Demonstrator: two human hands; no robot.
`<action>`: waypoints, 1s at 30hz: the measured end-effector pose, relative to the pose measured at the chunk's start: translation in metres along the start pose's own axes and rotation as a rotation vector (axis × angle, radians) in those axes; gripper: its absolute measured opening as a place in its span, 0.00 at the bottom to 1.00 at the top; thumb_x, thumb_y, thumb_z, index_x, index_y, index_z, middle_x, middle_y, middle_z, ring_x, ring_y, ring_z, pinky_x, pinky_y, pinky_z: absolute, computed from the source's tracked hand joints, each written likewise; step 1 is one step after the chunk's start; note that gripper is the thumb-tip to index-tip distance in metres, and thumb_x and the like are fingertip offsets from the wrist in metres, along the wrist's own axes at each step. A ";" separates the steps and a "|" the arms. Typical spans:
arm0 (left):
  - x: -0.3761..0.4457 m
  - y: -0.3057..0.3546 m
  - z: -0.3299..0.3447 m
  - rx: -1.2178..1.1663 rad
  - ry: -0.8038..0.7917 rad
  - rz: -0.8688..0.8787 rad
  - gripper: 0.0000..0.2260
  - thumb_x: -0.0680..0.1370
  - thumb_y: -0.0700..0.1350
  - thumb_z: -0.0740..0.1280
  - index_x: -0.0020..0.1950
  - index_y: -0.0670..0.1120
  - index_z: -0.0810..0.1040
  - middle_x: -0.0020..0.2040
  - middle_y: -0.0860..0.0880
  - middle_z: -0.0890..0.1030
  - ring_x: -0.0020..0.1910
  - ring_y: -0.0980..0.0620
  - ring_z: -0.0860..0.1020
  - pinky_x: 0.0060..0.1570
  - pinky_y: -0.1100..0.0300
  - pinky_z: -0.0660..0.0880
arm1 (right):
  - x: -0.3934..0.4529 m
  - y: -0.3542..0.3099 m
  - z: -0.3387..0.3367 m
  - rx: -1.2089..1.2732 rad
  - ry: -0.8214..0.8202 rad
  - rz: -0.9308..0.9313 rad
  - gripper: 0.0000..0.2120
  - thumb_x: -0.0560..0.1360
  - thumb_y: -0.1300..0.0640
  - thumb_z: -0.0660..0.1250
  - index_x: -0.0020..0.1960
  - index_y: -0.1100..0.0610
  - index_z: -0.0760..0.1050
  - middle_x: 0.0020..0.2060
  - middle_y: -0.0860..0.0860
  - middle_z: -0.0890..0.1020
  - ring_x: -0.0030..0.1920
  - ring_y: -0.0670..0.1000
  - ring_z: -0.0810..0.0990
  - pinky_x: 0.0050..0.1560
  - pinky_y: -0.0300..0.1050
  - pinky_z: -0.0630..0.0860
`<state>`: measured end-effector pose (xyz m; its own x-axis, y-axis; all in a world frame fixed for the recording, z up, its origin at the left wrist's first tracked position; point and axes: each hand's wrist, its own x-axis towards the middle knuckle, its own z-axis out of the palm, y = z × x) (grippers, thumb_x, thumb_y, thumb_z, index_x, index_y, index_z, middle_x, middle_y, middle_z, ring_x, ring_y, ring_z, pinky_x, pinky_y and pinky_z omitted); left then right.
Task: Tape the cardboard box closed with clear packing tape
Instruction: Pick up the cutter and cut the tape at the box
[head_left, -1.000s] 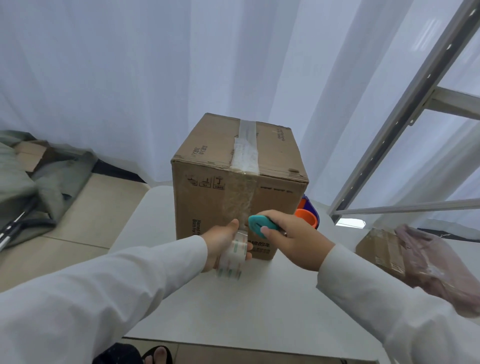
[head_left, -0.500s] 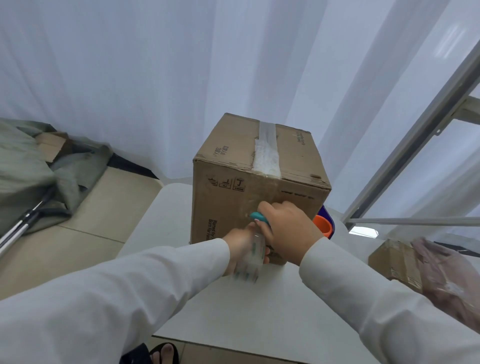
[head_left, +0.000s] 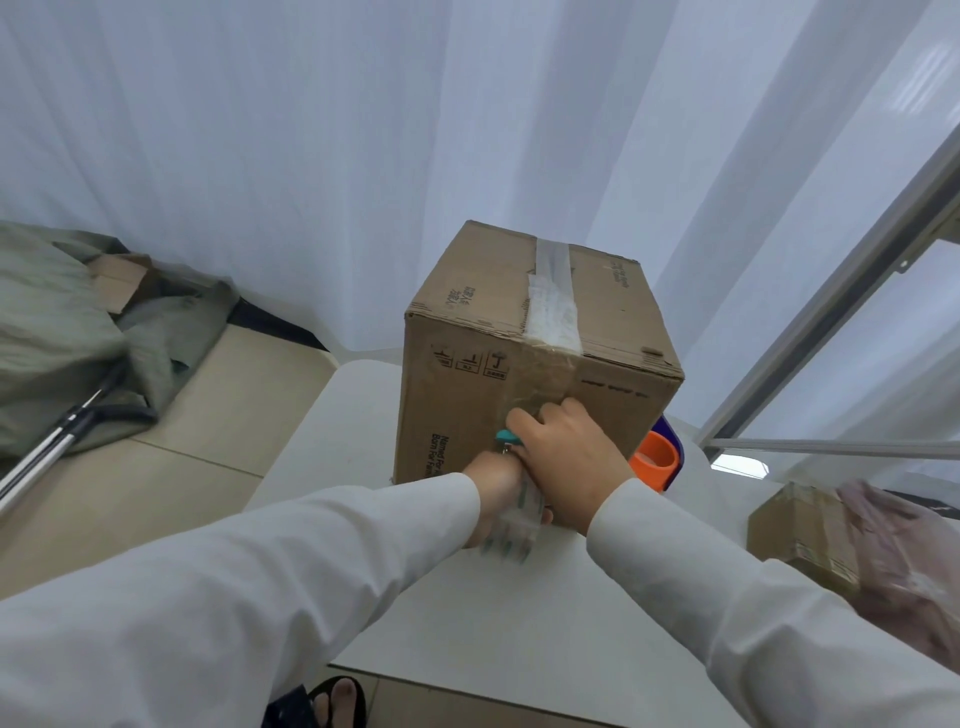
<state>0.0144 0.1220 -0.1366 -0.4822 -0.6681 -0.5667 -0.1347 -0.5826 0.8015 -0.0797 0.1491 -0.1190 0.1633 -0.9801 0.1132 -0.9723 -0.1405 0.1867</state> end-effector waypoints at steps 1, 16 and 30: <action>0.000 0.000 0.000 0.018 -0.001 -0.001 0.12 0.79 0.36 0.54 0.57 0.36 0.73 0.37 0.41 0.77 0.31 0.45 0.76 0.16 0.65 0.73 | 0.000 -0.001 0.001 0.001 -0.008 0.002 0.18 0.75 0.62 0.62 0.64 0.58 0.65 0.54 0.60 0.75 0.53 0.59 0.69 0.47 0.45 0.65; 0.008 0.000 -0.004 0.038 -0.021 -0.037 0.13 0.76 0.37 0.58 0.56 0.35 0.77 0.39 0.38 0.80 0.34 0.43 0.79 0.41 0.53 0.79 | -0.009 0.006 0.003 -0.019 -0.030 0.049 0.21 0.71 0.58 0.68 0.61 0.57 0.65 0.51 0.59 0.76 0.49 0.58 0.70 0.44 0.46 0.66; 0.014 -0.021 -0.049 0.286 -0.059 -0.092 0.16 0.81 0.48 0.52 0.58 0.38 0.71 0.39 0.44 0.81 0.32 0.49 0.79 0.35 0.59 0.76 | -0.045 0.042 0.008 0.068 -0.152 0.128 0.11 0.78 0.51 0.58 0.60 0.50 0.66 0.58 0.48 0.77 0.57 0.51 0.74 0.57 0.44 0.72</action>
<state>0.0524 0.1024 -0.1709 -0.5050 -0.5853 -0.6343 -0.4145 -0.4802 0.7731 -0.1296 0.1860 -0.1238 0.0155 -0.9997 -0.0177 -0.9934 -0.0174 0.1138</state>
